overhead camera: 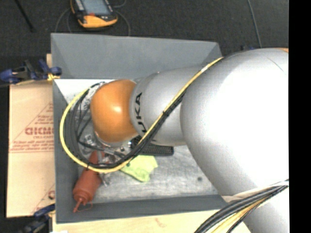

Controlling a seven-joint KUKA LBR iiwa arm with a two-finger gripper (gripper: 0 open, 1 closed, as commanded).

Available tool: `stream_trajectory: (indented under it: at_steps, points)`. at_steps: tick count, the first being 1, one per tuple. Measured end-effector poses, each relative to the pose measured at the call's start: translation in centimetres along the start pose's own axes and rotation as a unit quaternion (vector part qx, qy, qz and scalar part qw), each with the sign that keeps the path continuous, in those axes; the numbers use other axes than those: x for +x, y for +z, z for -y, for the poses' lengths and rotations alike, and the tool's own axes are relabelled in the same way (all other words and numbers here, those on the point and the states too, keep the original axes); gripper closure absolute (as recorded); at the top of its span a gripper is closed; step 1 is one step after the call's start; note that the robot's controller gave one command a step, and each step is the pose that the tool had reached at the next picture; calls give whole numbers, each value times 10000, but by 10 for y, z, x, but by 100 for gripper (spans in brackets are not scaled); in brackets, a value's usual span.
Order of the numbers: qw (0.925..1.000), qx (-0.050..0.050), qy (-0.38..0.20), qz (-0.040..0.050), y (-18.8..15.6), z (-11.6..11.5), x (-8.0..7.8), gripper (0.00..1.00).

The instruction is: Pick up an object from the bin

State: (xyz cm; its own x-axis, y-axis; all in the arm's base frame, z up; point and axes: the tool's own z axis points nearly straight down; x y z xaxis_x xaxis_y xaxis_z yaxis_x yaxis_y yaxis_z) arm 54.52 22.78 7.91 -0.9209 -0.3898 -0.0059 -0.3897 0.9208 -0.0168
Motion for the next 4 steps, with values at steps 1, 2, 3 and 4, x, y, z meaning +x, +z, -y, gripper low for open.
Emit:
stream_trajectory:
  at_steps: [1,2,3,4]
  points:
    - [9992,-14,-407,13,3,-2,7,0]
    - [9990,-27,-449,-41,4,-3,1,0]
    - [9985,-44,-545,-61,5,-2,-6,0]
    - [9999,-1,87,83,2,-10,22,0]
